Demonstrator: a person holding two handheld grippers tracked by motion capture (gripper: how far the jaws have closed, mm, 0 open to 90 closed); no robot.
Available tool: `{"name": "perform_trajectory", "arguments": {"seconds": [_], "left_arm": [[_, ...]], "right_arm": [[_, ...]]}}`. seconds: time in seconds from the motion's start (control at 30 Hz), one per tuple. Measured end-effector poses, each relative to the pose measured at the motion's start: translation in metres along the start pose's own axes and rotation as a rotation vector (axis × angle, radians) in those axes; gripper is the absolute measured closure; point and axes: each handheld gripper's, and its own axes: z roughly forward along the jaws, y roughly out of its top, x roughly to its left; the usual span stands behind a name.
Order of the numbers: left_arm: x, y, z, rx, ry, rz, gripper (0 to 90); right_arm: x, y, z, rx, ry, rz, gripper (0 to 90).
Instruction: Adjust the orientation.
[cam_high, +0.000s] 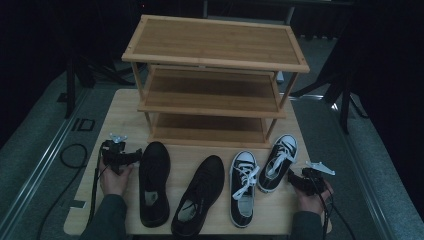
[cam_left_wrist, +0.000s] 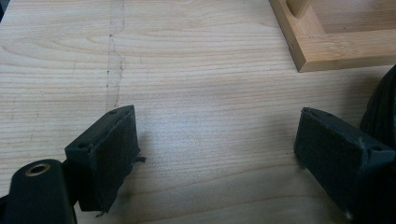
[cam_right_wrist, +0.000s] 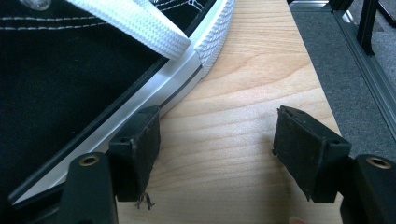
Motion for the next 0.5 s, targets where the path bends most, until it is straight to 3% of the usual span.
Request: {"name": "perform_trajectory", "arguments": {"seconds": [0.5], "left_arm": [[-0.0015, 0.0007, 0.0008, -0.005, 0.015, -0.018, 14.7]], "right_arm": [[0.0003, -0.0002, -0.0001, 0.003, -0.008, 0.002, 30.0]]}}
